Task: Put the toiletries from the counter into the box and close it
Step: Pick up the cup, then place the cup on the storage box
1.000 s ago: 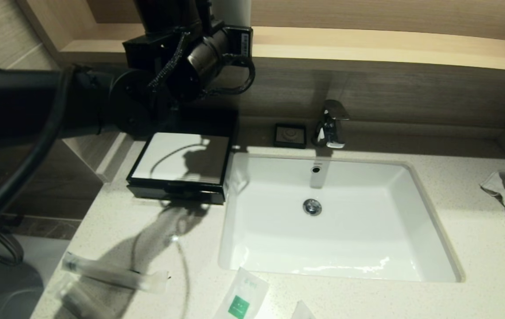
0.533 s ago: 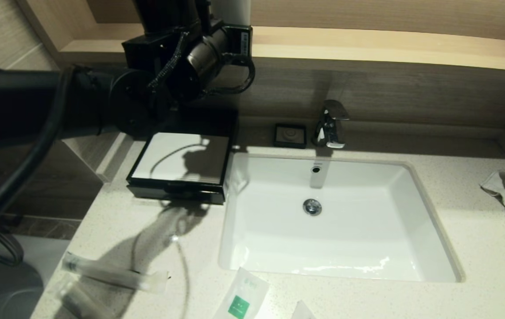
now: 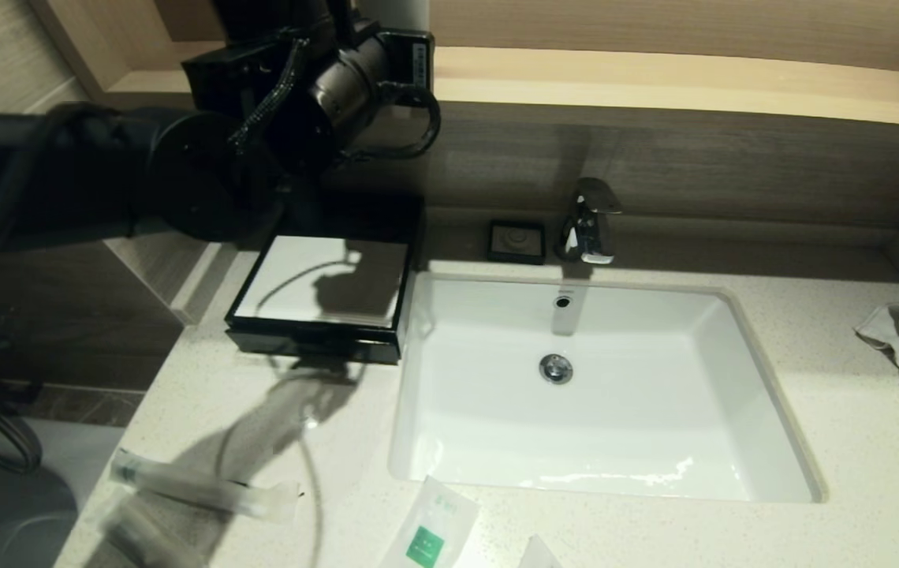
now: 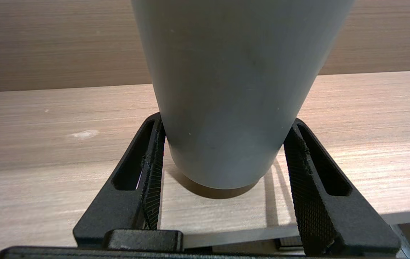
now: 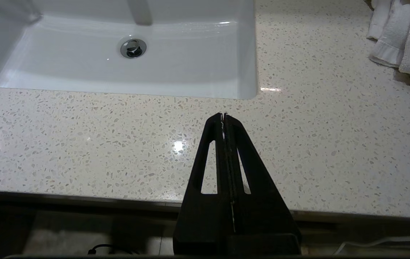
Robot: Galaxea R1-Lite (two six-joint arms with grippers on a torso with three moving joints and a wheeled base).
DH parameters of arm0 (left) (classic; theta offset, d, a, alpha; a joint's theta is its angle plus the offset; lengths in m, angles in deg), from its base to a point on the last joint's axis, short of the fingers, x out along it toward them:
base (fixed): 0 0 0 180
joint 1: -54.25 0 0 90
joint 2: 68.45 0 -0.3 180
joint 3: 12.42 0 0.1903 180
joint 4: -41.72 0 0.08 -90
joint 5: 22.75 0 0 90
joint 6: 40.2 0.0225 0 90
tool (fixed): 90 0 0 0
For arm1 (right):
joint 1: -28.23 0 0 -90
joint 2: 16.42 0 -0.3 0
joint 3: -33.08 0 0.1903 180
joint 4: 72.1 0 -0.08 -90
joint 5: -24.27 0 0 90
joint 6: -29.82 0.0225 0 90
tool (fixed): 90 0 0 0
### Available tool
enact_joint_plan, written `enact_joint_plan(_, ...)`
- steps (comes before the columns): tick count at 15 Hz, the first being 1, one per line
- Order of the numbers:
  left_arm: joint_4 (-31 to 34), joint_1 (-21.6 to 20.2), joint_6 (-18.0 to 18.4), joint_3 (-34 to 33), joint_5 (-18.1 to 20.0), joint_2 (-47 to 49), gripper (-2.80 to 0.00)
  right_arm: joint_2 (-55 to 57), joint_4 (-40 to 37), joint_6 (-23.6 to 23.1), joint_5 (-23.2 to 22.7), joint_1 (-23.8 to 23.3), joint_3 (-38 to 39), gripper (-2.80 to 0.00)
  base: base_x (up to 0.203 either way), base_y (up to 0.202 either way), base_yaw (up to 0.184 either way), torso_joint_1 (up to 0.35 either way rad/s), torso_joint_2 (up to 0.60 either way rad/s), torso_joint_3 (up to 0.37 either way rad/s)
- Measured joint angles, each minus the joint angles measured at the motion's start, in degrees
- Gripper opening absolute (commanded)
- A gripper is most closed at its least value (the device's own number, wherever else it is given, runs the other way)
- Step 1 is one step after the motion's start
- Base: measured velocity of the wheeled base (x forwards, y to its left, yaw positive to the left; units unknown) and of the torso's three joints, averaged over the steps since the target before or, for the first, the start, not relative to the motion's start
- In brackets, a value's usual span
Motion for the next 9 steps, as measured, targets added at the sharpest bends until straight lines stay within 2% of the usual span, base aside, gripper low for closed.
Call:
enact_joint_plan(4, -0.15, 0.01, -0.2, -7.82, -0.24, -5.0, -2.8, 0.0, -0.01, 0.05, -0.02, 0.0, 0.0, -2.8, 0.0, 0.0, 0.0, 0.0, 0.0, 0.0)
enact_joint_plan(9, -4.19, 0.09, -0.41, -22.56, -0.32, -13.35, -2.8, 0.0, 0.0, 0.04, 0.0, 0.0, 0.0, -2.8, 0.0, 0.0, 0.0, 0.0, 0.0, 0.0)
